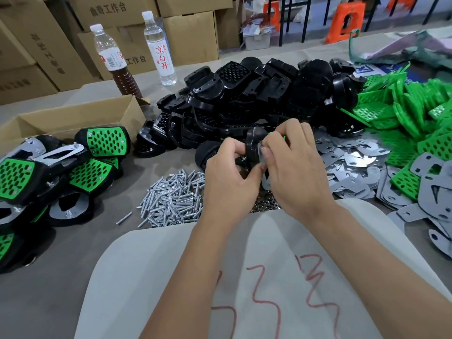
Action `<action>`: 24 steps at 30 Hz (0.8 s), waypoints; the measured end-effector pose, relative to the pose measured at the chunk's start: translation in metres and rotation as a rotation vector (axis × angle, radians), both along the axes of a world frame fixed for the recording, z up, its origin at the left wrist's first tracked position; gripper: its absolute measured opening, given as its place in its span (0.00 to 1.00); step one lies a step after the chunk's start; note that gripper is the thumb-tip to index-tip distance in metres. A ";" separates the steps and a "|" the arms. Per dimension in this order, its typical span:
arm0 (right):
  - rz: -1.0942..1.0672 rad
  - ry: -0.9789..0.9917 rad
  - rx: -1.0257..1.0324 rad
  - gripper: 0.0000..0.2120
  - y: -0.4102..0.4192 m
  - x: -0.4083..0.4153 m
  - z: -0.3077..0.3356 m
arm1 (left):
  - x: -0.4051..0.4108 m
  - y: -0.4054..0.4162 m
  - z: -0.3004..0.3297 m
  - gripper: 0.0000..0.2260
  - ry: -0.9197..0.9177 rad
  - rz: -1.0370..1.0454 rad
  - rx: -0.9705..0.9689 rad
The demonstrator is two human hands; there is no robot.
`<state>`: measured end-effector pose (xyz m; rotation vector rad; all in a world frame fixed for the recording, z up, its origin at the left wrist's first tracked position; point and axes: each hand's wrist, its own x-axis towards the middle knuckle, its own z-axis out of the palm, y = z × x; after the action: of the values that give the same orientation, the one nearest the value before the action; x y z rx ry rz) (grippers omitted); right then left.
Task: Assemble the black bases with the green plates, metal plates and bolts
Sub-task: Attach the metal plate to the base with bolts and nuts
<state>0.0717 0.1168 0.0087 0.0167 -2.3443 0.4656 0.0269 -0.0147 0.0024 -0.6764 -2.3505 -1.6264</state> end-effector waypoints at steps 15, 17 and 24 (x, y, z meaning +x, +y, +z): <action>-0.008 -0.122 -0.689 0.18 -0.023 0.004 0.009 | 0.010 0.008 0.002 0.11 0.300 0.107 -0.132; 0.039 -0.108 -0.628 0.16 -0.021 0.003 0.011 | 0.007 0.006 0.002 0.11 0.265 0.194 -0.105; 0.256 -0.477 0.013 0.04 0.023 0.007 0.004 | 0.000 -0.004 0.007 0.09 0.059 0.268 0.133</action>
<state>0.0788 0.1396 0.0131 0.2374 -2.8297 0.6350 0.0267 -0.0188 0.0098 -0.3598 -2.1599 -1.6008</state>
